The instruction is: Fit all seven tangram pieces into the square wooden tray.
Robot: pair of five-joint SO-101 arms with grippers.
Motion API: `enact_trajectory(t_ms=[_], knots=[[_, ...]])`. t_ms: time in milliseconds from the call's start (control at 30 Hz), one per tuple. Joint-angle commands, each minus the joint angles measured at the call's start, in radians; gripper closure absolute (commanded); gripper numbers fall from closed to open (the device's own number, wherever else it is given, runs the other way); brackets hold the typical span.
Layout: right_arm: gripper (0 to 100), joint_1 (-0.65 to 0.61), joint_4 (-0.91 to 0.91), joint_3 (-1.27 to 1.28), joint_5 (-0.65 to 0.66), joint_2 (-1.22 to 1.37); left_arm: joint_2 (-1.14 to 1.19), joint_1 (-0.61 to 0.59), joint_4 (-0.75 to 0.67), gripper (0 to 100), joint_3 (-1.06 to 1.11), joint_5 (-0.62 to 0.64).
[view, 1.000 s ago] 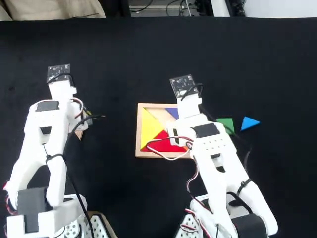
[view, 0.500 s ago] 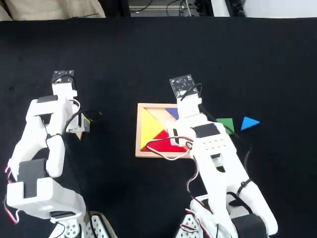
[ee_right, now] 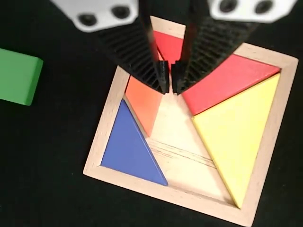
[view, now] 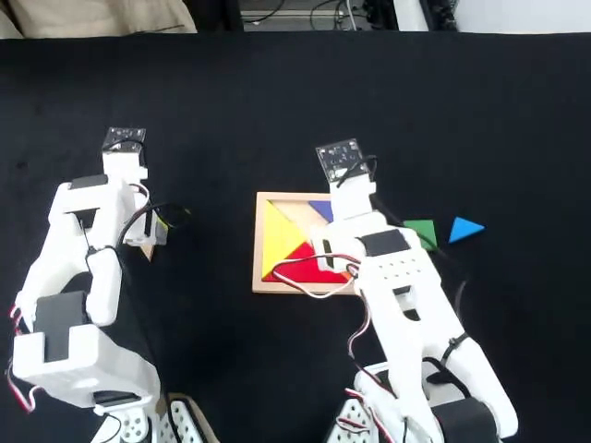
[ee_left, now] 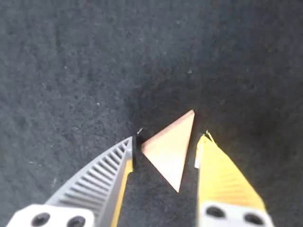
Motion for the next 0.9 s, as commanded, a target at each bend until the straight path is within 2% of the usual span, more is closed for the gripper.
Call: enact_trajectory(t_ms=[0, 167, 400, 467, 667, 867], knots=[[98.7, 0.015, -0.015, -0.002, 0.011, -0.036, 0.032, 0.005, 0.014, 78, -0.093, -0.025], [98.7, 0.015, -0.014, -0.002, 0.011, -0.036, 0.124, 0.013, 0.074, 78, -0.194, -0.052], [98.7, 0.015, -0.014, -0.001, 0.011, -0.036, 0.141, 0.015, 0.092, 78, -0.203, -0.06], [98.7, 0.015, -0.014, -0.001, 0.011, -0.036, 0.141, 0.015, 0.126, 78, -0.208, -0.107], [98.7, 0.015, -0.014, -0.001, 0.011, -0.036, 0.141, 0.016, 0.135, 87, -0.211, -0.144], [98.7, 0.015, -0.014, -0.001, 0.012, -0.036, 0.141, 0.024, 0.143, 88, -0.216, -0.146]])
